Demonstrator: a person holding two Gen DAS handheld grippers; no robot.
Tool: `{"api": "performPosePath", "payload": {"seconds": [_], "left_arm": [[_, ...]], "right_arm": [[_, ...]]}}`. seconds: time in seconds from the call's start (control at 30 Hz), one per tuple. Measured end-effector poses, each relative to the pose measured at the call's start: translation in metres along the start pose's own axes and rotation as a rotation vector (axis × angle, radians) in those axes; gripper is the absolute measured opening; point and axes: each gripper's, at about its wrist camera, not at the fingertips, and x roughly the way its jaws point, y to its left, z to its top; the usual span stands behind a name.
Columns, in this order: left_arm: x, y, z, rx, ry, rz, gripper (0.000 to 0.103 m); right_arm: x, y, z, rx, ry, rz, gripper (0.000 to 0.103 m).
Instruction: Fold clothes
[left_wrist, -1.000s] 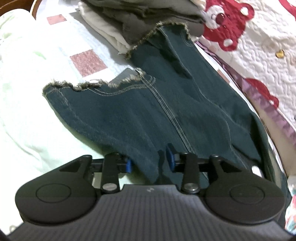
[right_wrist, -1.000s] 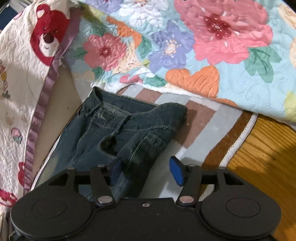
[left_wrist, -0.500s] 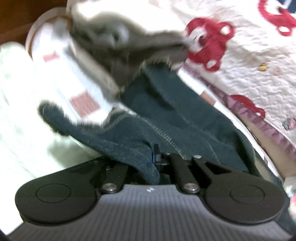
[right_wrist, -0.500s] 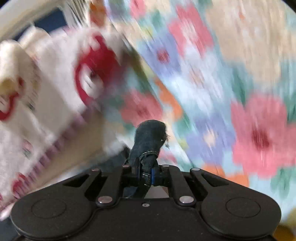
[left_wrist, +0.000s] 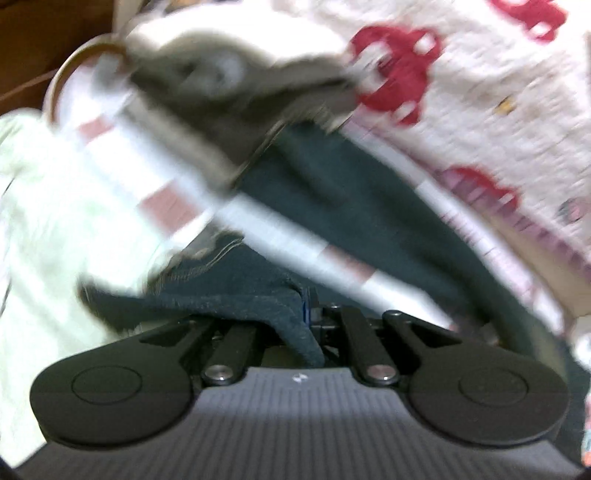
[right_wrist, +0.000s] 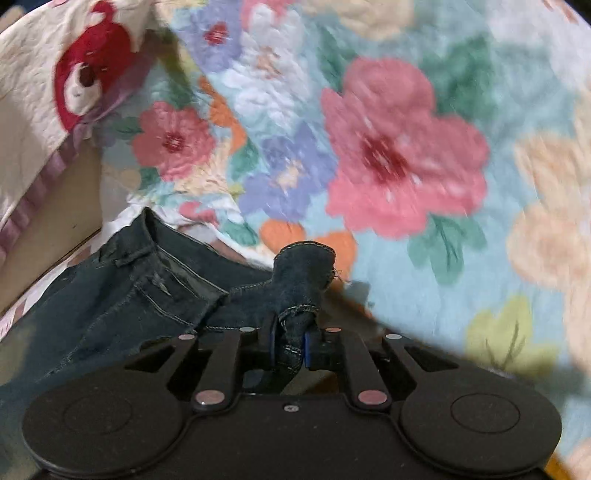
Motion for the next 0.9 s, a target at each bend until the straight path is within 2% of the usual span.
{"api": "performPosePath", "payload": {"seconds": [0.07,0.13,0.2,0.23,0.33,0.4,0.47,0.53,0.6,0.63,0.67,0.73,0.8,0.9], "left_arm": [[-0.012,-0.008,0.014,0.022,-0.054,-0.042,0.003],[-0.023,-0.017,0.028,0.044,-0.107,-0.083,0.003],[-0.027,-0.012,0.030,0.028,-0.111,-0.088,0.003],[-0.023,-0.004,0.025,0.004,-0.087,-0.074,0.003],[0.015,0.030,-0.003,-0.094,0.072,0.030,0.003],[0.039,0.045,-0.028,-0.107,0.175,0.114,0.003],[0.050,0.051,-0.046,-0.097,0.238,0.175,0.003],[0.047,0.052,-0.047,-0.089,0.242,0.170,0.005],[0.039,0.049,-0.037,-0.084,0.221,0.141,0.010],[0.034,0.047,-0.032,-0.071,0.214,0.133,0.015],[0.030,0.044,-0.029,-0.050,0.207,0.131,0.016],[0.021,0.037,-0.020,-0.005,0.199,0.133,0.017],[0.015,0.033,-0.007,0.017,0.195,0.137,0.018],[0.003,0.029,0.023,0.061,0.204,0.100,0.018]], "right_arm": [[-0.008,0.001,0.009,0.025,-0.023,0.055,0.013],[-0.017,-0.010,0.017,0.134,-0.040,0.167,0.013],[-0.017,-0.016,0.018,0.157,-0.005,0.192,0.013],[-0.016,-0.015,0.016,0.136,0.012,0.180,0.013],[-0.012,-0.006,0.002,0.017,0.049,0.111,0.014],[-0.009,0.001,-0.007,-0.061,0.074,0.065,0.014],[-0.007,0.007,-0.016,-0.140,0.098,0.019,0.015],[-0.006,0.006,-0.018,-0.132,0.116,-0.007,0.015],[-0.010,0.004,-0.013,-0.114,0.133,-0.032,0.023],[-0.014,0.005,-0.010,-0.110,0.137,-0.050,0.030],[-0.018,0.006,-0.007,-0.106,0.140,-0.069,0.035],[-0.034,0.013,-0.001,-0.130,0.118,-0.089,0.036],[-0.050,0.026,0.003,-0.191,0.080,-0.068,0.037],[-0.072,0.055,0.006,-0.272,0.034,0.023,0.038]]}}
